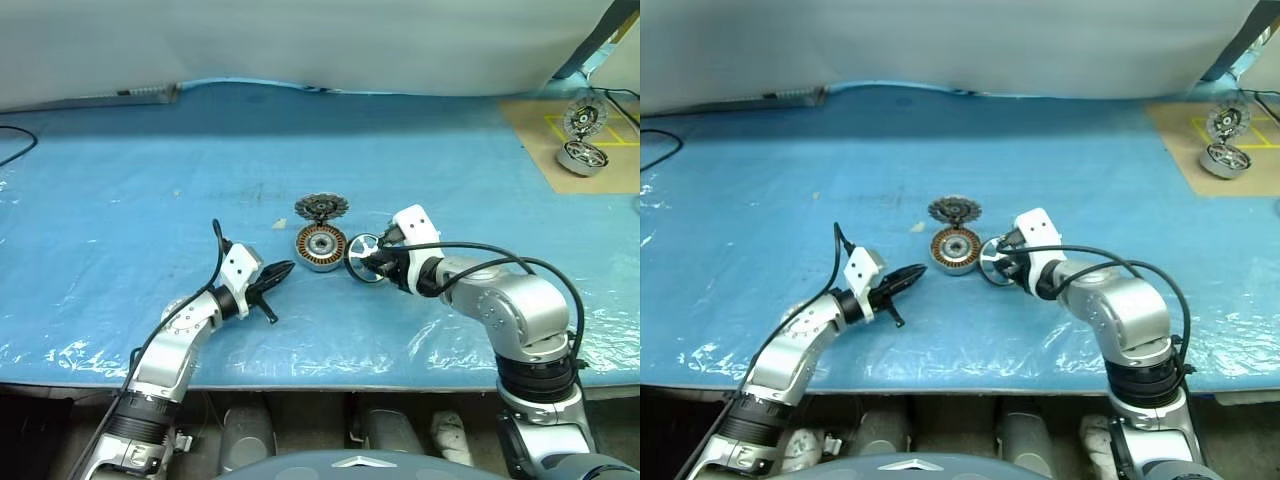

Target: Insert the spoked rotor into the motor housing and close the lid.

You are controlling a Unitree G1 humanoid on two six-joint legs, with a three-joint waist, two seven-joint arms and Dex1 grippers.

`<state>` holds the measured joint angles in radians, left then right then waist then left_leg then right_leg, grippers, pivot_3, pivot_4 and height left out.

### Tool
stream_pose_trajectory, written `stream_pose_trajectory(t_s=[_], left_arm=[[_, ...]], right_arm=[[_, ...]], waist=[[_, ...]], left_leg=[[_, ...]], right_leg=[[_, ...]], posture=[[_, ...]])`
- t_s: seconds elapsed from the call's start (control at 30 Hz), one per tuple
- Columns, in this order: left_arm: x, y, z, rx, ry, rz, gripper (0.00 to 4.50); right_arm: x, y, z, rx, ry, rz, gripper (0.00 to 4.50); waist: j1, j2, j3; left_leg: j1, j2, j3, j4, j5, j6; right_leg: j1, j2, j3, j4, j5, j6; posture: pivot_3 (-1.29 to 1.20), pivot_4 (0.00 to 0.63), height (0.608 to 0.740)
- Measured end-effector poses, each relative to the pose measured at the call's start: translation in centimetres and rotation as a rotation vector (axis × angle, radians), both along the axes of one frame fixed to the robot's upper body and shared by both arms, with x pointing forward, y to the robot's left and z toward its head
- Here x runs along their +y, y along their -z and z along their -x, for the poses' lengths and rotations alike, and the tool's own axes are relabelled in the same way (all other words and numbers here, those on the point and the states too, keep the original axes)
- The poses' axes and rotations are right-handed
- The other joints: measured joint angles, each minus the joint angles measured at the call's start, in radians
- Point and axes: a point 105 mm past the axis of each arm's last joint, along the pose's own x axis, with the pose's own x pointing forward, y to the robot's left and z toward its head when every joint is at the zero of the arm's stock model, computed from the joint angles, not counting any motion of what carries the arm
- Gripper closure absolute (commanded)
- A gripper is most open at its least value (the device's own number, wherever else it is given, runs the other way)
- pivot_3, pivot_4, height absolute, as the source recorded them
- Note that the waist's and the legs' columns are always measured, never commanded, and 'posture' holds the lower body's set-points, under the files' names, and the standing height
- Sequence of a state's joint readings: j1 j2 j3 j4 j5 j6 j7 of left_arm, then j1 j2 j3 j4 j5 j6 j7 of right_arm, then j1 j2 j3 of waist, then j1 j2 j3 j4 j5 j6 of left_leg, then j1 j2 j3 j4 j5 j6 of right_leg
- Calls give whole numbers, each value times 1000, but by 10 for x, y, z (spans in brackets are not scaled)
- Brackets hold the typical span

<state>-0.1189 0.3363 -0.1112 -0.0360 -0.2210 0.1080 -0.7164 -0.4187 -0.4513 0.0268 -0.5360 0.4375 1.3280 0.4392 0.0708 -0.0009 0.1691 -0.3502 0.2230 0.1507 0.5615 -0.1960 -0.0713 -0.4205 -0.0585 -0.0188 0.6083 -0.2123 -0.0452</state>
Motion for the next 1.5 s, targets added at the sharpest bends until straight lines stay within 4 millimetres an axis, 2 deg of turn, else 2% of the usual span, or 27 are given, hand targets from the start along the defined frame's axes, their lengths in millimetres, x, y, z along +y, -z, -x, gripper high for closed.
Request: stream_pose_trajectory(t_s=[0.1, 0.23, 0.37, 0.73, 1.2, 1.5], left_arm=[[0, 0, -1, -1, 1, -1, 4500], [1, -2, -2, -8, 2, -2, 4500], [1, -4, -2, -22, 2, 0, 4500], [1, -4, -2, -34, -1, 2, 4500], [3, 1, 2, -16, -11, 1, 4500], [3, 2, 1, -15, -18, 3, 4500]], right_arm=[[9, -14, 4, -66, -101, 5, 3280], [27, -12, 9, -68, -185, 14, 3280], [51, -14, 5, -91, -257, 18, 3280], [55, -6, -27, -116, -233, 88, 3280], [52, -1, -34, -120, -227, 111, 3280], [51, -1, -33, -111, -233, 116, 407]], waist=[[-1, 0, 0], [-2, 0, 0], [-2, 0, 0], [-2, 0, 0], [-1, 0, 0], [-2, 0, 0]], left_leg=[[0, 0, 0, 0, 0, 0], [0, 0, 0, 0, 0, 0], [0, 0, 0, 0, 0, 0], [-1, 0, 0, 0, 0, 0], [-1, 0, 0, 1, 0, 0], [-1, 0, 0, 1, 0, 0]], right_leg=[[0, 1, 0, 0, 0, 0], [0, 0, 0, 0, 0, 0], [0, 0, 0, 1, 0, 0], [-1, 0, 0, 0, 0, 0], [-1, 0, 0, 1, 0, 0], [-1, 0, 0, 1, 0, -1]], posture=[[0, 150, 740], [0, 150, 740], [0, 150, 740], [0, 150, 740], [0, 150, 740], [0, 150, 740]])
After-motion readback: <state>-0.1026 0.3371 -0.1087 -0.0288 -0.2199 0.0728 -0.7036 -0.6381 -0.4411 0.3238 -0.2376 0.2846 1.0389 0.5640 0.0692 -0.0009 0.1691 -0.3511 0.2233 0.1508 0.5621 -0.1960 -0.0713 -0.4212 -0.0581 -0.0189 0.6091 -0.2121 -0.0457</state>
